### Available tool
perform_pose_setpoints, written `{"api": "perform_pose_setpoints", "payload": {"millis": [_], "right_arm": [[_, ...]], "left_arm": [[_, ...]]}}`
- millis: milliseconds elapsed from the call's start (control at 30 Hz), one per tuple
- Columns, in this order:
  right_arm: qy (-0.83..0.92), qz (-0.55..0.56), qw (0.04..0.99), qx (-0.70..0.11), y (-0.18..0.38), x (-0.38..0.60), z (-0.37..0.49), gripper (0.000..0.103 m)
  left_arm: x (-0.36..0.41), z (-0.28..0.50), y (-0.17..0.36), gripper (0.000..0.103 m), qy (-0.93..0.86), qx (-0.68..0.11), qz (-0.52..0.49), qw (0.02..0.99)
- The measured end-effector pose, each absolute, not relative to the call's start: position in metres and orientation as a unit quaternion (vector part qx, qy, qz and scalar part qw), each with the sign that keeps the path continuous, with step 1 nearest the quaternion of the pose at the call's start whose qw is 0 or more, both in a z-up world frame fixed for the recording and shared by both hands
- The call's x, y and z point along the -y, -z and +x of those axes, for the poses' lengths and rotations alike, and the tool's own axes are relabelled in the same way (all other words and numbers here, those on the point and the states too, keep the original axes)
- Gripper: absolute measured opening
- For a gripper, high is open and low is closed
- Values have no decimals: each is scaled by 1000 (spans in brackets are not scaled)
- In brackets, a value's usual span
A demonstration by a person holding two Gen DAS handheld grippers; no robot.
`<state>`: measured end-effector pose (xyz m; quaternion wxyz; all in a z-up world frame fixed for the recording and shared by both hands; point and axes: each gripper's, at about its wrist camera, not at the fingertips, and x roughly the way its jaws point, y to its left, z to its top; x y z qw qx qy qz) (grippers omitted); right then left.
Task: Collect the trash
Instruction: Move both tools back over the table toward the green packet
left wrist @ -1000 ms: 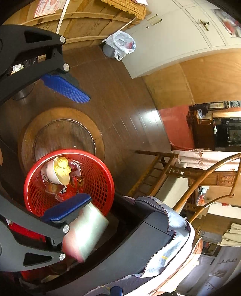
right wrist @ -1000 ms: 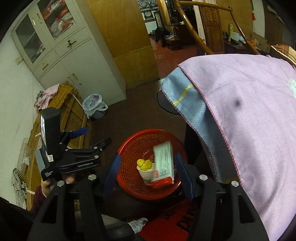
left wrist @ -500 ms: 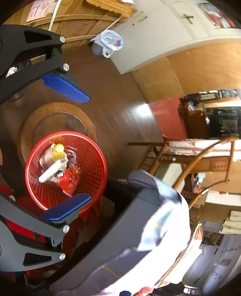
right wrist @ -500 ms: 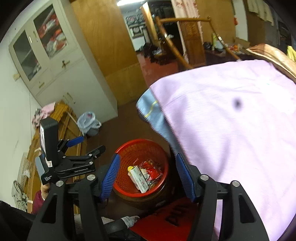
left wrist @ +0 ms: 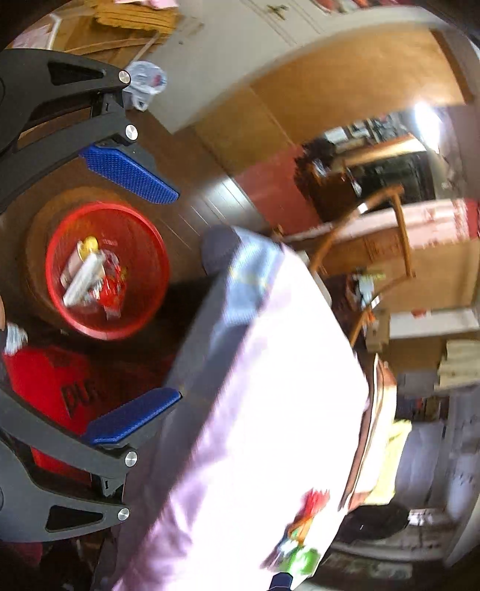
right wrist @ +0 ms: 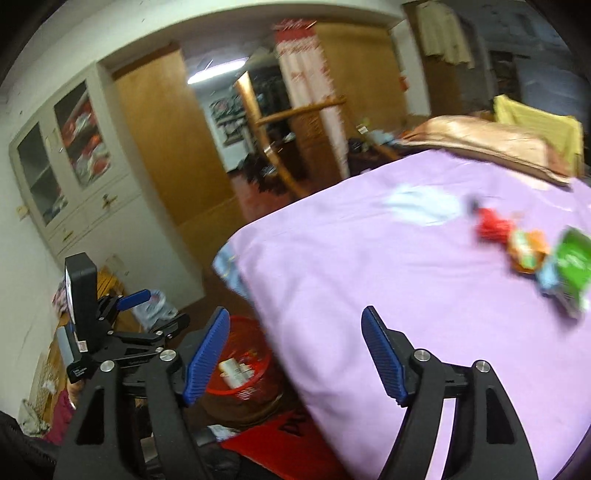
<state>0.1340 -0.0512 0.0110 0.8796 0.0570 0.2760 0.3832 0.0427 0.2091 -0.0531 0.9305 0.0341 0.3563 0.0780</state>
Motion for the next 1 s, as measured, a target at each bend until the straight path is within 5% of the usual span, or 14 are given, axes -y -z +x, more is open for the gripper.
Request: {"api": "perform_pose_setpoints", "payload": {"millis": [467,1000], "right_arm": [[-192,117,933,-282,24,242,176,83],[-96,127,937,-310,64,284,227,89]], "left_arm": [[-40,165,32,96,56,-363,97,925],[89,351,70,96,106,-422,147,888]]}}
